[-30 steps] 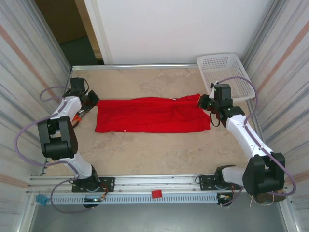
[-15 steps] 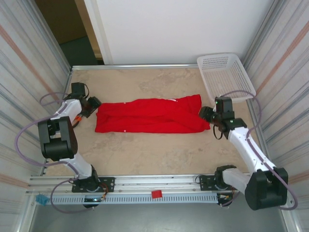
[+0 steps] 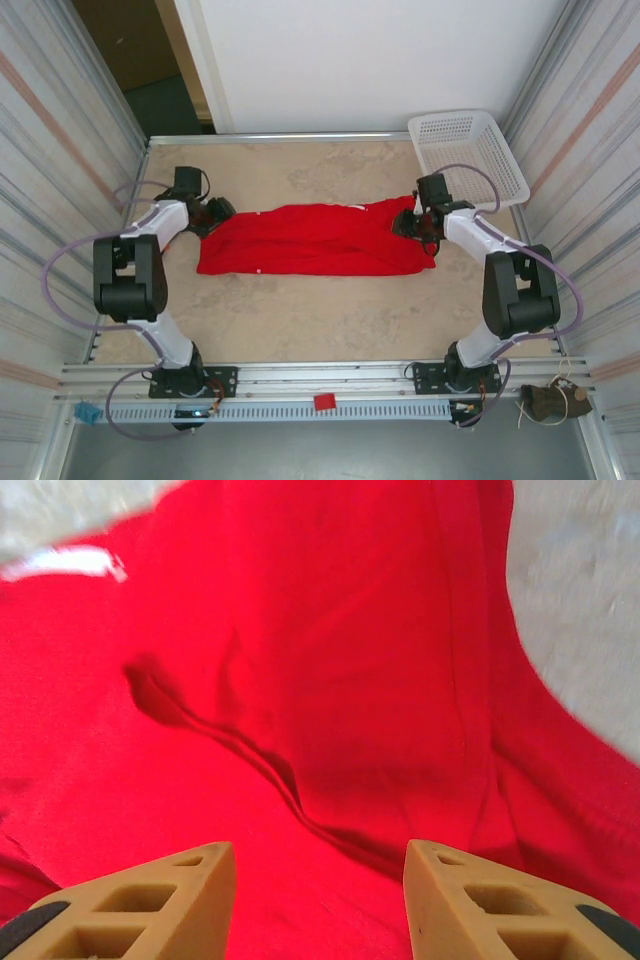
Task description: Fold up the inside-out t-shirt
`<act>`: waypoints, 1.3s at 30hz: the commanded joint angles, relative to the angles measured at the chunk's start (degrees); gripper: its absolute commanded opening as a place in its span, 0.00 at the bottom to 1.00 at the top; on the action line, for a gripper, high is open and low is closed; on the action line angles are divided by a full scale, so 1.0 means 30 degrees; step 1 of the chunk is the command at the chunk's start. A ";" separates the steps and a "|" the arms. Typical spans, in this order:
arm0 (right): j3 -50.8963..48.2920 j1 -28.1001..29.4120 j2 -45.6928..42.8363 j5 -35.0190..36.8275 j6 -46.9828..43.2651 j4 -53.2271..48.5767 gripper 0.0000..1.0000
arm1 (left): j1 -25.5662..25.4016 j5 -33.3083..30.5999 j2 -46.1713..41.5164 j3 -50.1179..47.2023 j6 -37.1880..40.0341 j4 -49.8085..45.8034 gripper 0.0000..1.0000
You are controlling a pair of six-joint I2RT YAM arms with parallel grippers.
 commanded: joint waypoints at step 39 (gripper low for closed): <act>-0.1546 -0.0701 -0.0597 0.2580 0.0575 -0.0820 0.46 | -0.0293 0.0033 0.0554 -0.0259 -0.0103 0.0594 0.62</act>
